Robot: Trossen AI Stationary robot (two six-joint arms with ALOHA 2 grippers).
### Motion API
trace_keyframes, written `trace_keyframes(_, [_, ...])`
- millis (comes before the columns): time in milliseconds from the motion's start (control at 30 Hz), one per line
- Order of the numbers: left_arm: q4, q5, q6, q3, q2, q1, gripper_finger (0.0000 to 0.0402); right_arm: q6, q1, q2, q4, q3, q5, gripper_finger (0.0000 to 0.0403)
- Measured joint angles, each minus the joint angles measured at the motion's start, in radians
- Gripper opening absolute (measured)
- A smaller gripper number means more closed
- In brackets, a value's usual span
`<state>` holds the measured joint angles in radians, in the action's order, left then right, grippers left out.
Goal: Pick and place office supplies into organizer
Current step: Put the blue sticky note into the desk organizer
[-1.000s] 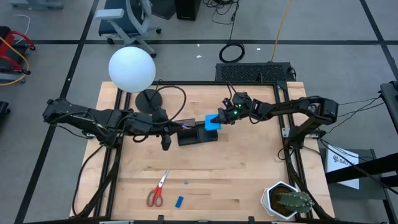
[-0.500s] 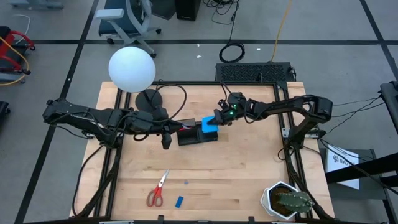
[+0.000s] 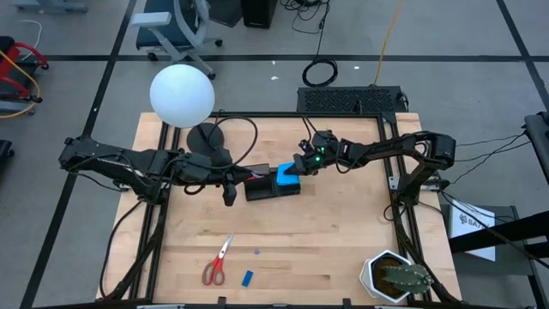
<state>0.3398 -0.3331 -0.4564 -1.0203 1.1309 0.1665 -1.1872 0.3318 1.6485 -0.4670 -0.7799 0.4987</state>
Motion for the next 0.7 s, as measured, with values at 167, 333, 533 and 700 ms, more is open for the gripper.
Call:
trace_keyframes(167, [0.0,-0.001,0.0,0.0,0.0,0.0,0.0056,0.0,0.008,0.0,0.0,0.0,-0.005,0.0109])
trace_keyframes(333, [0.0,-0.008,0.0,0.0,0.0,0.0,0.0056,-0.004,0.009,0.0,-0.001,0.0,-0.004,0.0144])
trace_keyframes(533, [0.0,-0.008,0.0,0.0,0.0,0.0,0.0056,-0.002,0.012,0.0,-0.002,0.0,-0.005,0.016])
trace_keyframes(700, [0.0,-0.008,0.0,0.0,0.0,0.0,0.0056,-0.006,0.029,0.0,-0.061,0.0,-0.005,0.016])
